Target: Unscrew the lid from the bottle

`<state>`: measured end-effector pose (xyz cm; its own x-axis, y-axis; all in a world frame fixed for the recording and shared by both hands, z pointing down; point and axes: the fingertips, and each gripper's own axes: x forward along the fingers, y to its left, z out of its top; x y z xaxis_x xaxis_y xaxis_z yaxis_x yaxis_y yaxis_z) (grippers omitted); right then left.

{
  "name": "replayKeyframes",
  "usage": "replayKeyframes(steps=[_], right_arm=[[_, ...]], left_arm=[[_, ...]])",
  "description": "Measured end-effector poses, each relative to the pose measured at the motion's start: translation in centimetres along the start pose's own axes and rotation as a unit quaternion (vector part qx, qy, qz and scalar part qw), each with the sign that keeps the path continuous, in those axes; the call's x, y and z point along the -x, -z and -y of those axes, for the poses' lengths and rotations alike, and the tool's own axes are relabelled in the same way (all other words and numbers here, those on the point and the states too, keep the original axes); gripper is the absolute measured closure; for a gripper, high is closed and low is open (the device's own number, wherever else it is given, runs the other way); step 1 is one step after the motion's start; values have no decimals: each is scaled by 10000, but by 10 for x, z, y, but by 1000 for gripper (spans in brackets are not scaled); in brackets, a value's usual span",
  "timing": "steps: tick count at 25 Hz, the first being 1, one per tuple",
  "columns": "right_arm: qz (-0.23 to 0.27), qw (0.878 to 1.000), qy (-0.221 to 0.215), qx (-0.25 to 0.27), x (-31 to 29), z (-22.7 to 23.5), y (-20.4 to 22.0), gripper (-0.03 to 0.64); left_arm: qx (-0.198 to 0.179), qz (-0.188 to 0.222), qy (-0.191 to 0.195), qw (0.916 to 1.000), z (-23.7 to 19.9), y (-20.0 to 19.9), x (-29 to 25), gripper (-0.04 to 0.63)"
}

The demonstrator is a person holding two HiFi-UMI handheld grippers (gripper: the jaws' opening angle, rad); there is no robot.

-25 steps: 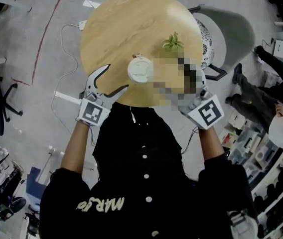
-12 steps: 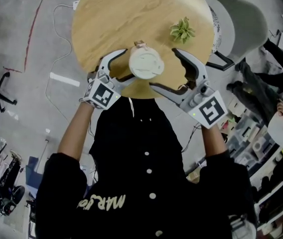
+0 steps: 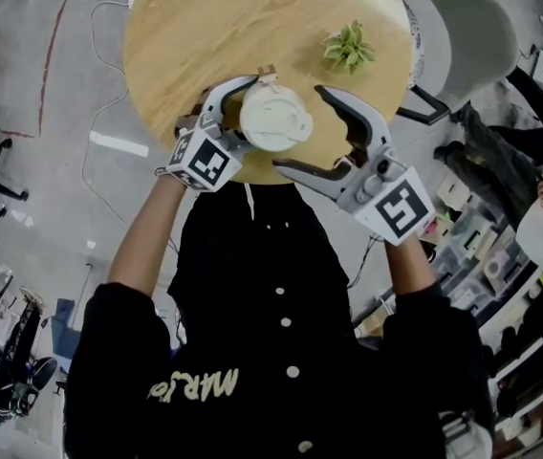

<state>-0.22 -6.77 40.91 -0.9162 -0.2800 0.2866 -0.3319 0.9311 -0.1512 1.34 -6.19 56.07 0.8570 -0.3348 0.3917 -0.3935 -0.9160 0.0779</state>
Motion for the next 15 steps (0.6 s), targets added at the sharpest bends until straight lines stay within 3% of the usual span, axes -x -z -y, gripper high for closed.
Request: replayKeyframes(steps=[15], right_arm=[[-361,9977,-164,545,-30,-4,26,177]], left_arm=[[-204,186,-49,9996,-3,0,-11,222]])
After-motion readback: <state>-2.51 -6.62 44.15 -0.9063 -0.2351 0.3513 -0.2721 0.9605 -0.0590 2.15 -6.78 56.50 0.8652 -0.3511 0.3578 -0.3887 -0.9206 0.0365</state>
